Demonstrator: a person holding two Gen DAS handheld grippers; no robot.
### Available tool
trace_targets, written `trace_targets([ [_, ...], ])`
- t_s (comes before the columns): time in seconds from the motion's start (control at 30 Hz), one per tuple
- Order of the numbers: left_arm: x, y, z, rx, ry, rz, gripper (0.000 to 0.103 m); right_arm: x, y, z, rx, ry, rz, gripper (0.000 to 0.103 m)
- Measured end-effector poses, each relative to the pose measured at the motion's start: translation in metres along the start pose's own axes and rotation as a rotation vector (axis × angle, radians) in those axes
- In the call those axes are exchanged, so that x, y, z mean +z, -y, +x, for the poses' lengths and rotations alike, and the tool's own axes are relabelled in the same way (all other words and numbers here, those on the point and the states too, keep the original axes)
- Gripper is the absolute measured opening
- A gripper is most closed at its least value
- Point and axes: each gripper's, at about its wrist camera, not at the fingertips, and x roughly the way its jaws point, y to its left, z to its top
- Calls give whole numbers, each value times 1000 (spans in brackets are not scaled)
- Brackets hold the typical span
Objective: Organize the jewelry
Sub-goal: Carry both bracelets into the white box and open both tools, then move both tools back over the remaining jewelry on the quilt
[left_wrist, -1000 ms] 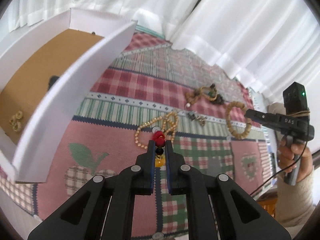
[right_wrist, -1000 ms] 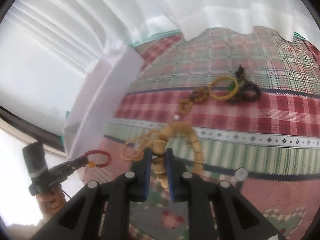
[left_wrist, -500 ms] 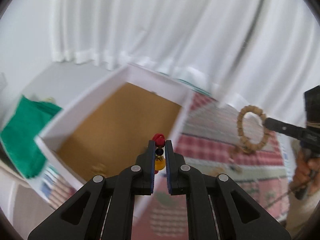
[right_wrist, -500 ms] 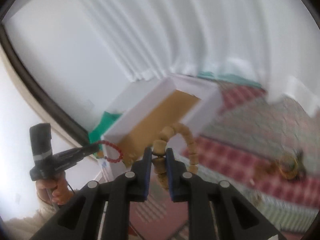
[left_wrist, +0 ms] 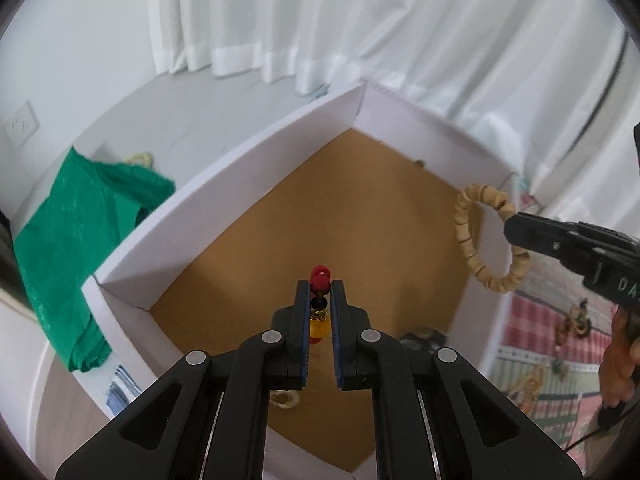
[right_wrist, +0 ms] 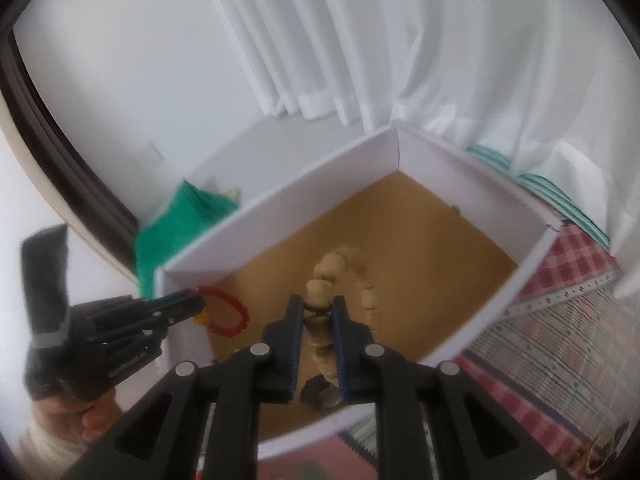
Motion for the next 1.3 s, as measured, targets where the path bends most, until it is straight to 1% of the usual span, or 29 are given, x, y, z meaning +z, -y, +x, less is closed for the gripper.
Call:
trace_targets([
  [0.07,0,-5,14,10,-25,-9,7,3,-6,23,-40,-27,-23,14],
  [0.2,-1,-10,38,27,-68,-22,8,2,-13,65,-77,-100,-45,15],
  [0.27,-2,-14,51,41,-86,-33,9,1,-14,82,-71,-139,-42,16],
  [0.3,-2,-16,53,56,-84,-38,13,-1,-15,91,-57,-151,-33,17],
  [0.33,-2,-18,55,71,-83,-43,21,-1,-17,96,-35,-150,-29,18],
  [0.37,-2,-22,53,97,-80,-53,44,-1,-19,99,-7,-144,-25,31],
  [0.4,-2,-28,49,108,-62,-66,61,-1,-21,97,11,-125,-12,39],
  [0.43,-3,-32,41,111,-37,-74,64,-1,-21,93,26,-104,1,44],
  [0.47,-4,-34,30,115,-4,-76,66,-1,-22,85,51,-75,18,44],
  [0.5,-4,-37,24,119,11,-73,66,-1,-22,74,67,-45,28,44],
  [0.53,-5,-37,13,123,33,-68,67,-1,-22,63,70,-18,26,44],
  [0.6,-10,-34,-12,121,86,-61,77,-3,-24,29,48,60,-9,44],
  [0.67,-16,-24,-35,110,130,-43,82,-8,-26,-3,18,110,-50,44],
  [0.77,-35,7,-71,68,191,33,84,-25,-21,-51,-19,171,-88,45],
  [0.8,-41,20,-80,50,207,59,86,-37,-17,-72,-42,192,-95,45],
  [0.87,-58,46,-95,9,237,110,91,-62,-7,-106,-91,224,-95,52],
  [0.97,-86,88,-101,-59,251,176,92,-102,10,-145,-191,252,-77,55],
  [1.0,-97,103,-101,-84,243,195,92,-123,17,-156,-244,249,-67,55],
  [1.07,-123,135,-97,-137,213,236,92,-150,26,-167,-337,236,-45,55],
  [1.1,-131,145,-95,-148,205,248,92,-174,35,-175,-400,232,-23,55],
  [1.17,-160,175,-90,-174,173,300,92,-209,46,-183,-468,226,18,55],
  [1.3,-199,217,-78,-198,98,370,92,-272,67,-198,-572,213,138,55],
])
